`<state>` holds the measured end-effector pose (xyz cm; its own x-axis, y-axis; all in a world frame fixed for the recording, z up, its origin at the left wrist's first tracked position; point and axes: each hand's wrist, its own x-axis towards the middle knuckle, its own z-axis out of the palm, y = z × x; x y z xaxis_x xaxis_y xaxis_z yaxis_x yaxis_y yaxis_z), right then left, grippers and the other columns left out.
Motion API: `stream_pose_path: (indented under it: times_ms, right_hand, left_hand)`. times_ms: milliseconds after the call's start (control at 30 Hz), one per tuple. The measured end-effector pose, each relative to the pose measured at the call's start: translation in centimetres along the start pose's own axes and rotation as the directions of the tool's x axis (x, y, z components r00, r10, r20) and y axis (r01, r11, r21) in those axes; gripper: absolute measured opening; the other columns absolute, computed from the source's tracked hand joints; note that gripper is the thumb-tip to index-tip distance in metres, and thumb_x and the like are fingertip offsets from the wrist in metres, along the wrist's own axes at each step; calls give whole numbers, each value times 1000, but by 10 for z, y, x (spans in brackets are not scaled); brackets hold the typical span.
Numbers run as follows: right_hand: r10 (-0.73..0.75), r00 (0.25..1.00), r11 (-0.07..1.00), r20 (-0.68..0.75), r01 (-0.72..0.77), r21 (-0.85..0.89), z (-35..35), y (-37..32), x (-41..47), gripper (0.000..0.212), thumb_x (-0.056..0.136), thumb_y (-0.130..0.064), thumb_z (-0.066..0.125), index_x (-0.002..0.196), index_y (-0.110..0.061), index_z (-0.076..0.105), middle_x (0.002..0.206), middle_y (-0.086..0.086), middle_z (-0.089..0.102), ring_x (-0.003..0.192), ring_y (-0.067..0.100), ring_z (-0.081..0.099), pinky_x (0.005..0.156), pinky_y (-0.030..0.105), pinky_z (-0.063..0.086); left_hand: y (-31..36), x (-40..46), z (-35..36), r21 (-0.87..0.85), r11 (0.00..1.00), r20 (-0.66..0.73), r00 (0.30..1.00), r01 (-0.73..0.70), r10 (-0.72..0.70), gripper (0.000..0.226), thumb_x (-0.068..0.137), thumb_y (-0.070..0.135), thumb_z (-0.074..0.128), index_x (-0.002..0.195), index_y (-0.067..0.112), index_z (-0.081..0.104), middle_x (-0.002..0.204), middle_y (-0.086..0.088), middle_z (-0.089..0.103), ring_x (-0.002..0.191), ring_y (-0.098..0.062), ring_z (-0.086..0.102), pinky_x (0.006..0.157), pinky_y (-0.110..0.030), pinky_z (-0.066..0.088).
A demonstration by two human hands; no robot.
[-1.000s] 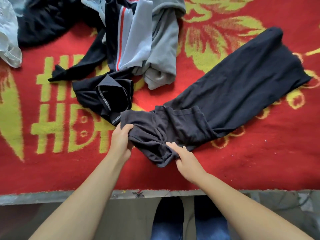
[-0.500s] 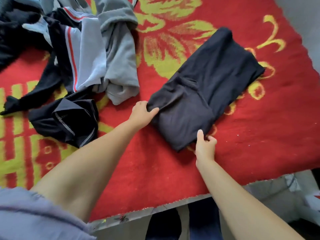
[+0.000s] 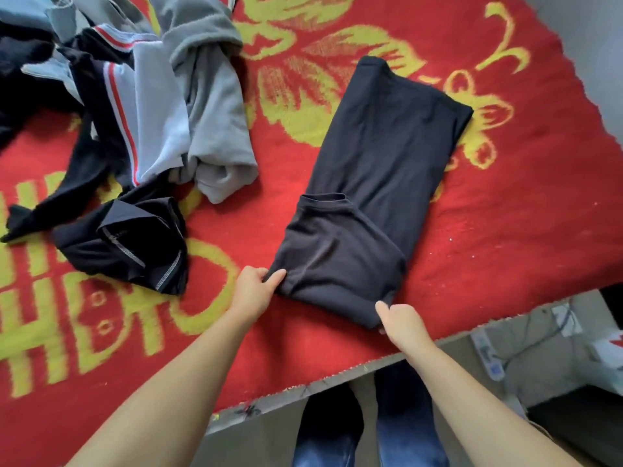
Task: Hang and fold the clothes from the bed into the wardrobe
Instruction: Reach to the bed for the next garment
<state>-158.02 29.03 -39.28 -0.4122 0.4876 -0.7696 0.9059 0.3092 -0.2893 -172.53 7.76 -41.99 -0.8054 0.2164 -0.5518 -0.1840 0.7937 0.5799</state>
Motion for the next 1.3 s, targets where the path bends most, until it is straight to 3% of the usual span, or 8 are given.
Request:
stream_pose_path:
  times_ms: [133, 267, 467, 633, 767, 900, 1000, 1300]
  right_hand:
    - [-217, 933, 953, -287, 139, -269, 0, -2, -8, 42, 92, -35, 56, 122, -6, 53, 129, 16, 50, 123, 35, 45, 95, 43, 39]
    - [-638, 757, 628, -145, 401, -667, 26, -20, -22, 108, 68, -50, 72, 152, -9, 19, 158, 19, 14, 146, 37, 10, 111, 63, 13]
    - [-449, 888, 496, 100, 340, -799, 31, -27, 2, 90, 95, -24, 52, 150, -25, -18, 158, 16, -20, 146, 34, -16, 112, 64, -4]
    - [-340, 779, 624, 526, 606, -493, -29, -57, -9, 63, 89, 0, 40, 147, -20, 31, 149, 12, 37, 138, 27, 34, 111, 40, 28]
    - [-271, 613, 881, 742, 469, -66, -100, -61, -2, 30, 80, 2, 51, 105, -8, 64, 84, -4, 67, 70, 2, 60, 66, 22, 46]
    - [-320, 895, 897, 309, 182, 402, -123, -52, 48, 9, 90, -15, 61, 98, -18, 63, 75, -10, 63, 62, 1, 56, 59, 23, 40]
    - [-141, 989, 814, -44, 141, 563, -103, -51, 77, 37, 92, -41, 57, 121, -18, 54, 102, -2, 60, 89, 13, 58, 70, 27, 43]
    - [-186, 888, 943, -420, 281, 177, -43, -43, 88, 53, 101, -31, 41, 149, -15, 25, 142, 15, 47, 125, 35, 48, 96, 38, 38]
  left_hand:
    - [-11, -2, -20, 399, 883, -148, 933, -246, 327, 46, 85, 32, 68, 118, 3, 56, 118, -18, 55, 112, -31, 50, 95, -44, 42]
    - [-11, -1, -16, 661, 167, 463, 572, -732, 677, 91, 66, 36, 69, 147, 13, 35, 153, -15, 31, 142, -31, 29, 109, -58, 30]
    - [16, 24, 7, 732, 60, 595, 680, -678, 427, 70, 93, 11, 35, 153, 22, 0, 161, -11, 2, 148, -26, 3, 118, -42, -4]
    - [77, 15, -19, 558, 397, 739, 653, -729, 162, 51, 84, 4, 43, 130, 24, 55, 123, -6, 62, 108, -23, 59, 88, -26, 43]
    - [122, 24, -48, 349, 806, 856, 513, -478, -66, 23, 80, 1, 47, 82, 18, 63, 66, 7, 57, 57, -7, 50, 52, -16, 39]
    - [127, 66, -58, -67, 997, 658, 750, -32, 68, 12, 93, 13, 55, 83, 19, 59, 73, 0, 49, 66, -12, 46, 58, -23, 38]
    - [110, 82, -33, -439, 875, 458, 889, 205, 21, 21, 96, 41, 52, 92, 20, 54, 74, -1, 46, 64, -12, 44, 57, -23, 35]
    - [68, 72, 41, -100, 974, -268, 948, -203, 170, 17, 100, 24, 44, 105, 11, 54, 97, -9, 66, 93, -31, 59, 68, -28, 31]
